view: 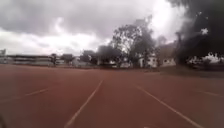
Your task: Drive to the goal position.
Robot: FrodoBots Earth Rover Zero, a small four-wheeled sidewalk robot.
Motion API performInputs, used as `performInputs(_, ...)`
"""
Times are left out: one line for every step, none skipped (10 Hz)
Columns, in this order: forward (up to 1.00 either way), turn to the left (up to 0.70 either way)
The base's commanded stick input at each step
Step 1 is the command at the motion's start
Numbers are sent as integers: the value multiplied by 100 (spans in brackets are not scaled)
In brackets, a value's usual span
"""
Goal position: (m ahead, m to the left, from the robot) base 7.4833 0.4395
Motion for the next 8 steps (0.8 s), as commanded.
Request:
performInputs(70,0)
performInputs(70,0)
performInputs(70,0)
performInputs(70,0)
performInputs(70,0)
performInputs(70,0)
performInputs(70,0)
performInputs(70,0)
